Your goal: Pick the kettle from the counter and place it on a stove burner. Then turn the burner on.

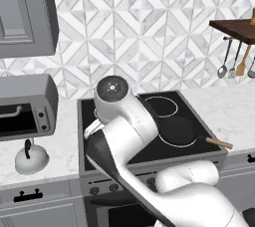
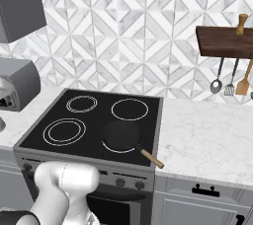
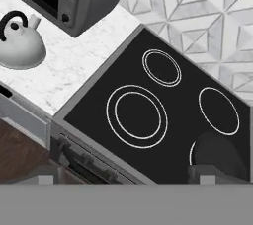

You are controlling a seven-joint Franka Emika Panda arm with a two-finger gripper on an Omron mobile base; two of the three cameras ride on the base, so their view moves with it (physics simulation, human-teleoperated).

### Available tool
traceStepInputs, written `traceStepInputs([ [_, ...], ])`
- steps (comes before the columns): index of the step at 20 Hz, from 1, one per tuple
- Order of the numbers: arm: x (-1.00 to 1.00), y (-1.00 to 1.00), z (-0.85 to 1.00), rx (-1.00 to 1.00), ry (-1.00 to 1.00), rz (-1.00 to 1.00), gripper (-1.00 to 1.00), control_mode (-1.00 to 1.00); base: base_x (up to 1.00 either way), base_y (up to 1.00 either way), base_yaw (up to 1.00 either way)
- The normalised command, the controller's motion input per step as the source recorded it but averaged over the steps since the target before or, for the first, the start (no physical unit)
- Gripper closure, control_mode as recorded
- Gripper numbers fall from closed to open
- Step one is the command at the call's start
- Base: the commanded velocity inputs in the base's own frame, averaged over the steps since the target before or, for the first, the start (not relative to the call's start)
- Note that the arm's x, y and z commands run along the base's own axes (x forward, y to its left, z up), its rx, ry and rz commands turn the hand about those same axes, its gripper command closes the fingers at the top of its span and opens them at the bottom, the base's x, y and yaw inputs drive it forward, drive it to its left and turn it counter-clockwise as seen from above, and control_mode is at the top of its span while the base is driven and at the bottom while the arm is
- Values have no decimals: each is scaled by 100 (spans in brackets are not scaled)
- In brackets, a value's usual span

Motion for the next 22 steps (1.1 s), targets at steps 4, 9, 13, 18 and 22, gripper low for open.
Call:
traceStepInputs([
  [4, -14, 100, -1, -10, -16, 7, -100, -100, 0, 0, 0],
  [9, 4, 100, 0, -9, -8, 1, -100, -100, 0, 0, 0],
  [13, 40, 100, -26, -1, -1, 0, -100, -100, 0, 0, 0],
  [18, 51, 54, -32, 0, 0, 0, -100, -100, 0, 0, 0],
  [22, 24, 0, -47, 5, 0, 0, -100, -100, 0, 0, 0],
])
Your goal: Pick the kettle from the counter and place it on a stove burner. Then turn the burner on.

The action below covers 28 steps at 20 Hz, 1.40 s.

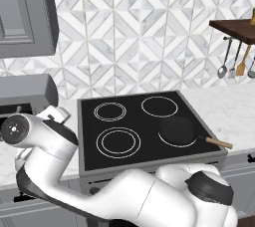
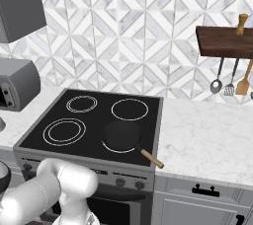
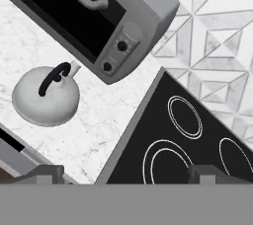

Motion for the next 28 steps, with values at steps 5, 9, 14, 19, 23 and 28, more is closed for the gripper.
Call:
traceStepInputs([
  [5, 30, 0, -74, 1, 0, -3, -100, -100, 0, 0, 0],
  [9, 28, 4, -71, 0, 0, -12, -100, -100, 0, 0, 0],
  [14, 6, 91, -30, -22, -3, -8, -100, -100, 0, 0, 0],
  [19, -3, 100, -22, -24, -5, -5, -100, -100, 0, 0, 0],
  [23, 3, 96, 2, 10, 0, -21, -100, -100, 0, 0, 0],
  [28, 9, 21, -21, 14, 4, -5, -100, -100, 0, 0, 0],
])
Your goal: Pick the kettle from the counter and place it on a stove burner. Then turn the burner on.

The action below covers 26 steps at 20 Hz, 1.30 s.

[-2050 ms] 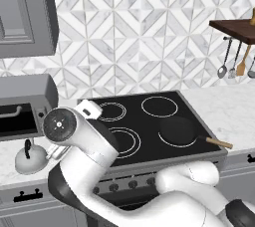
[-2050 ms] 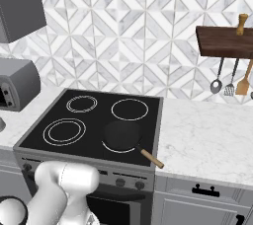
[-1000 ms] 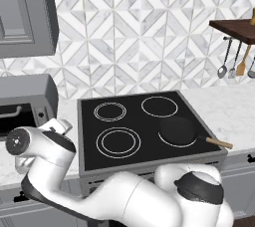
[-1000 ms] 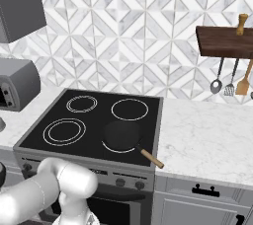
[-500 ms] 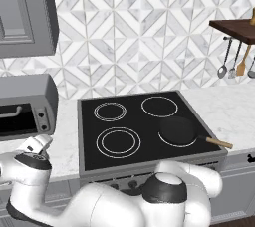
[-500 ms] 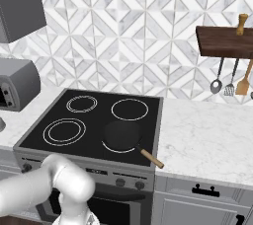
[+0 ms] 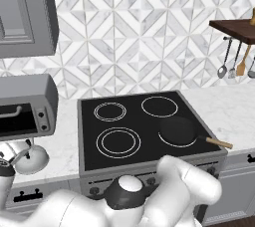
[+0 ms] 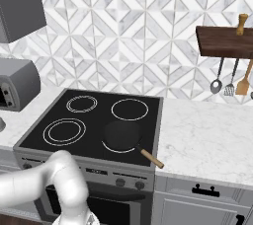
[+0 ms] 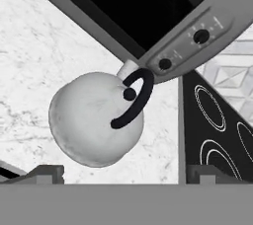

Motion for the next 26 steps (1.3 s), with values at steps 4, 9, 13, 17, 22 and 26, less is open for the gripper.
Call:
traceStepInputs([
  [4, 43, 0, -34, 5, -2, -12, -100, -100, 0, 0, 0],
  [9, 33, -37, -27, 0, -9, -2, -100, -100, 0, 0, 0],
  [13, 19, -29, 0, 0, -4, -4, -100, -100, 0, 0, 0],
  [17, 36, -19, 0, 2, -1, -4, -100, -100, 0, 0, 0],
  [22, 51, -14, -16, 1, 0, 0, -100, -100, 0, 0, 0],
  [26, 42, 0, -13, 11, 1, -2, -100, -100, 0, 0, 0],
])
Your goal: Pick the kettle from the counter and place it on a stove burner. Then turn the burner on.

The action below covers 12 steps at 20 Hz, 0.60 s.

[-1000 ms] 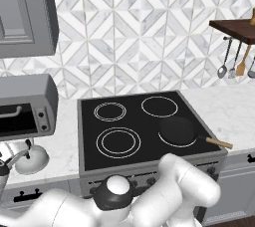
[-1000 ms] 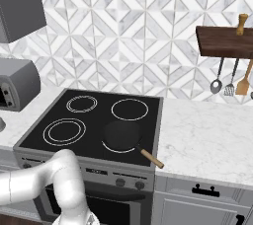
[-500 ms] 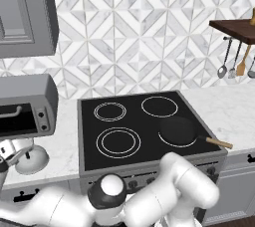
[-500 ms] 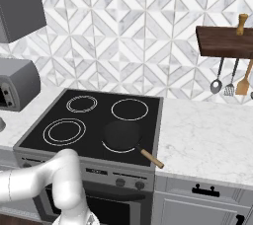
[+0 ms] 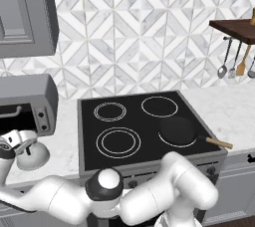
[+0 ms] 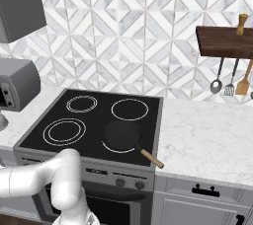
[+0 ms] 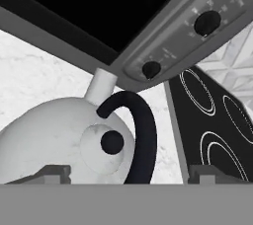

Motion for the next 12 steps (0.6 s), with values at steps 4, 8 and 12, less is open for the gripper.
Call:
traceStepInputs([
  [4, 19, 1, -20, 14, 3, -3, -100, -100, 0, 0, 0],
  [8, 0, -19, -24, 9, 0, 0, 100, -100, 0, 0, 0],
  [12, 0, -2, 0, 0, 0, 0, 100, -100, 0, 0, 0],
])
